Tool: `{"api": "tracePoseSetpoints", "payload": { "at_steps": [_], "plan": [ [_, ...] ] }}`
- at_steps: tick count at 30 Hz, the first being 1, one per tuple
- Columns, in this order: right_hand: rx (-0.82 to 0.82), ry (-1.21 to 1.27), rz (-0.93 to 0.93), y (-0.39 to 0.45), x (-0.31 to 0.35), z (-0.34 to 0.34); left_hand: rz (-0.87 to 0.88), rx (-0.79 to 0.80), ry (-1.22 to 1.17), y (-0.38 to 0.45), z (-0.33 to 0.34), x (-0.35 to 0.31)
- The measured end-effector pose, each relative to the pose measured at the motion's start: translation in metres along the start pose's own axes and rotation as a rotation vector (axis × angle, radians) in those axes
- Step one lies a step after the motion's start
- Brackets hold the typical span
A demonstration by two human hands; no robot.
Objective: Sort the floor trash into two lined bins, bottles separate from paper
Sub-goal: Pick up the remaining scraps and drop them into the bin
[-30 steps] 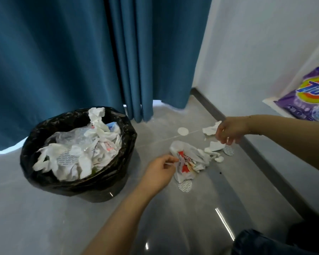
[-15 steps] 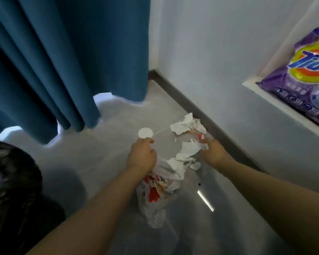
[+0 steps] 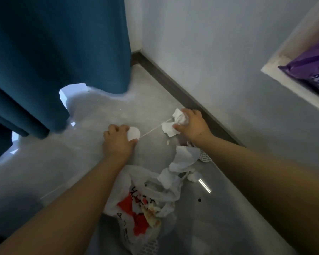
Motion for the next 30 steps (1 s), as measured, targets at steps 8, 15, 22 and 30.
{"api": "tracePoseSetpoints", "payload": {
  "at_steps": [8, 15, 22, 30],
  "plan": [
    [-0.107, -0.121, -0.048, -0.009, -0.011, 0.024, -0.037, 0.114, -0.064, 0.012, -0.008, 0.001],
    [0.058, -0.244, -0.132, -0.033, -0.011, 0.021, -0.002, 0.176, -0.157, 0.003, 0.001, -0.001],
    [0.068, 0.045, -0.077, -0.092, -0.010, -0.006, 0.076, 0.209, -0.059, -0.017, 0.007, -0.005],
    [0.182, 0.725, 0.224, -0.159, -0.023, -0.043, 0.207, -0.025, -0.335, -0.092, -0.036, -0.024]
  ]
}}
Point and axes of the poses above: each hand's wrist, its own y-axis towards the middle knuckle, its own z-axis out of the palm, x = y × z, the point moved 2 cm from there along y, towards the middle knuckle
